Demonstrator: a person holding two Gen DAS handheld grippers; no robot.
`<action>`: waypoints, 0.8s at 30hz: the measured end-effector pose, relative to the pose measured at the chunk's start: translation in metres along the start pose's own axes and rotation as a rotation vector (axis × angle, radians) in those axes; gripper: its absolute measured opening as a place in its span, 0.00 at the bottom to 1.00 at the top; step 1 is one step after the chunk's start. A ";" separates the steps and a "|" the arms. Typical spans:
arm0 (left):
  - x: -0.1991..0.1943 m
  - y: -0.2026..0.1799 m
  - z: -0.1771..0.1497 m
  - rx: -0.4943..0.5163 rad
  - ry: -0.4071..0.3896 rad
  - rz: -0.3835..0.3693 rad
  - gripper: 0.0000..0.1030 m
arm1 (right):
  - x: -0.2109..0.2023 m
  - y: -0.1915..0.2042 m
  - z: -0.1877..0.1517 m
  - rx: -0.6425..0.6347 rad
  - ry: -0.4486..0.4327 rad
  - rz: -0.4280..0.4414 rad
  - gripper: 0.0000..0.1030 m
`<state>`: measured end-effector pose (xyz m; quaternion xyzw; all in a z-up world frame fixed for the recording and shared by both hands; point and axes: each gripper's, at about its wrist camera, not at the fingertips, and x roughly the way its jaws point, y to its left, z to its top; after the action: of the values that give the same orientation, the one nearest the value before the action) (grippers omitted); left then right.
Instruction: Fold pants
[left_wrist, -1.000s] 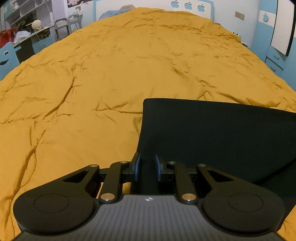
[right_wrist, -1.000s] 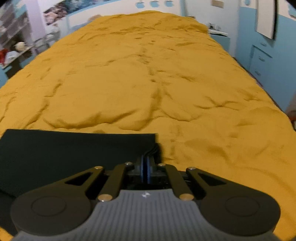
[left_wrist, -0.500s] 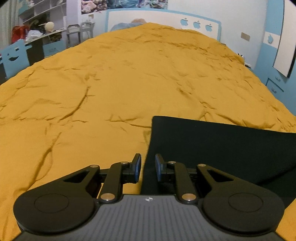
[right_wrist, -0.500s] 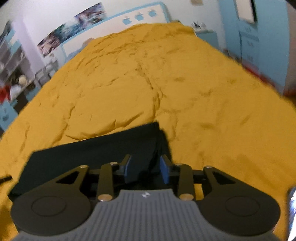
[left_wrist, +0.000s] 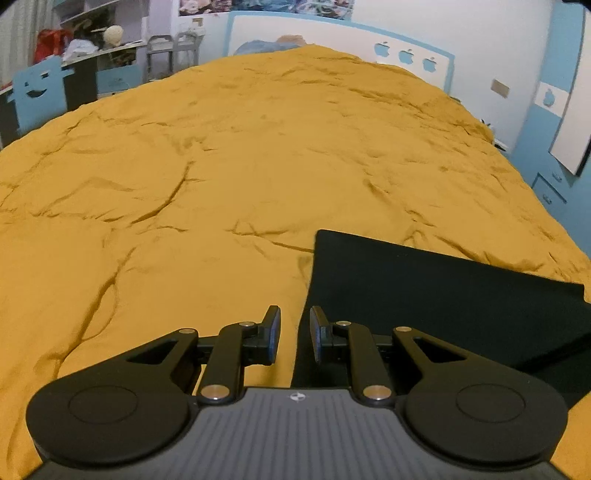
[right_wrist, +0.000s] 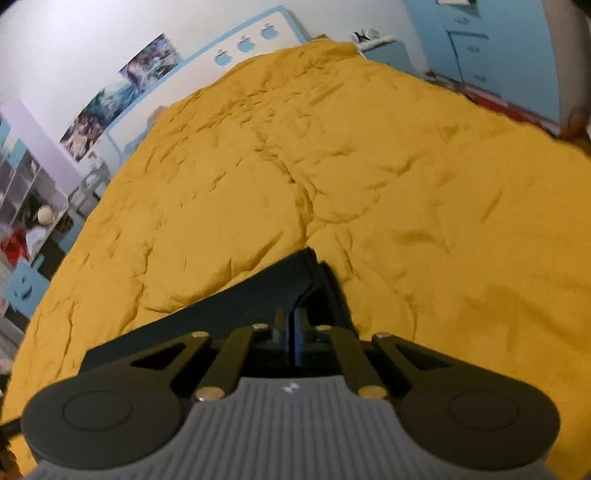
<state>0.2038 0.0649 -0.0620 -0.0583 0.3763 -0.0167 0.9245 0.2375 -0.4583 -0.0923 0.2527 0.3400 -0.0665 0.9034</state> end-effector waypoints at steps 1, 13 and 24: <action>0.001 -0.003 -0.001 0.013 0.001 -0.001 0.20 | 0.006 -0.002 -0.003 -0.008 0.023 -0.019 0.00; 0.015 -0.020 -0.047 0.220 0.149 0.064 0.18 | 0.018 -0.002 -0.026 -0.143 0.032 -0.189 0.00; -0.019 -0.008 -0.035 0.187 0.142 0.036 0.18 | -0.036 0.023 -0.045 -0.273 -0.062 -0.179 0.04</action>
<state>0.1661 0.0548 -0.0728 0.0365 0.4385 -0.0390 0.8971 0.1910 -0.4174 -0.0886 0.0939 0.3391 -0.1079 0.9298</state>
